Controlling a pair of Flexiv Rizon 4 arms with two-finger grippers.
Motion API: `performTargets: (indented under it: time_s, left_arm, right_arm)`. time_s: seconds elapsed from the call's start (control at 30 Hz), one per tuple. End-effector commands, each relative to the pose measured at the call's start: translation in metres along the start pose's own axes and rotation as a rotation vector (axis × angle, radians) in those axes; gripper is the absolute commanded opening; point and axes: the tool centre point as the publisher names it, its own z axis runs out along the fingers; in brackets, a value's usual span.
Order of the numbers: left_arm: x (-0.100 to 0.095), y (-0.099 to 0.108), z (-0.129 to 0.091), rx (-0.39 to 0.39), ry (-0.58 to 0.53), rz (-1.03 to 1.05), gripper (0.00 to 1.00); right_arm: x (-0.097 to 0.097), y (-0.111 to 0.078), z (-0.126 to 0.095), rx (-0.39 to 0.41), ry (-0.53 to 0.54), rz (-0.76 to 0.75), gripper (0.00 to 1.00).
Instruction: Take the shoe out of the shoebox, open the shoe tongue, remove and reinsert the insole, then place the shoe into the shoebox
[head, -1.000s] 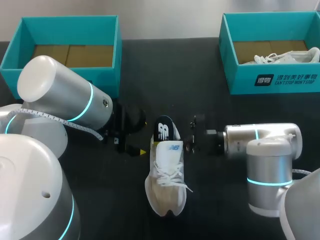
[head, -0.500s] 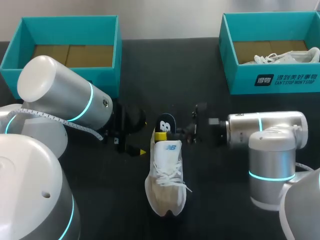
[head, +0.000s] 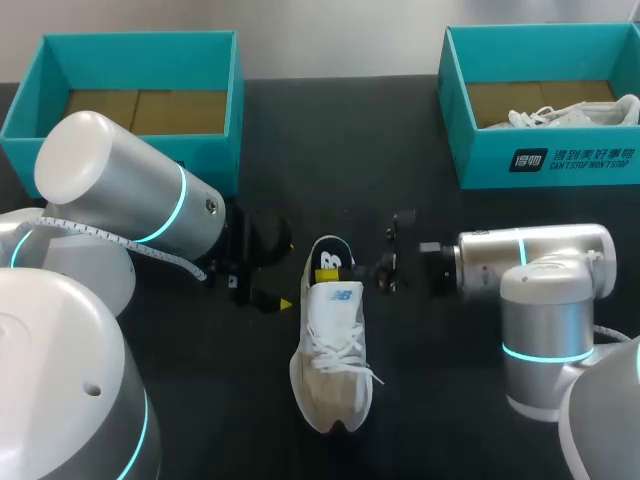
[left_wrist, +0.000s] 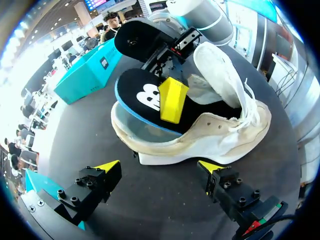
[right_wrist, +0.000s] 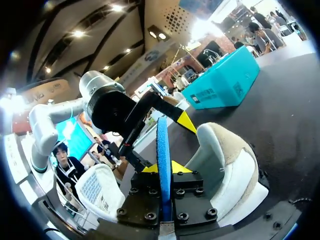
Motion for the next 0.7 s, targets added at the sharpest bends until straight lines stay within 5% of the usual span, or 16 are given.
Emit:
performTargets:
  time_s: [0.03,0.33,0.4,0.47,0.7]
  left_arm:
    - [0.001,0.001,-0.001,0.002,0.0,0.001,1.0]
    - [0.001,0.001,-0.001,0.002,0.0,0.001,1.0]
    - [0.001,0.001,-0.001,0.002,0.0,0.001,1.0]
    - [0.001,0.001,-0.001,0.002,0.0,0.001,1.0]
    - [0.001,0.001,-0.001,0.002,0.0,0.001,1.0]
  right_arm:
    - [0.003,-0.011,0.006,0.018,-0.005,0.034,0.0]
    - [0.01,-0.02,0.008,0.022,-0.015,0.062,0.0]
    - [0.011,-0.015,0.008,0.023,-0.019,0.047,0.35]
    - [0.012,-0.01,0.008,0.026,-0.026,0.029,0.48]
    - [0.011,0.01,0.006,0.044,-0.046,-0.03,0.54]
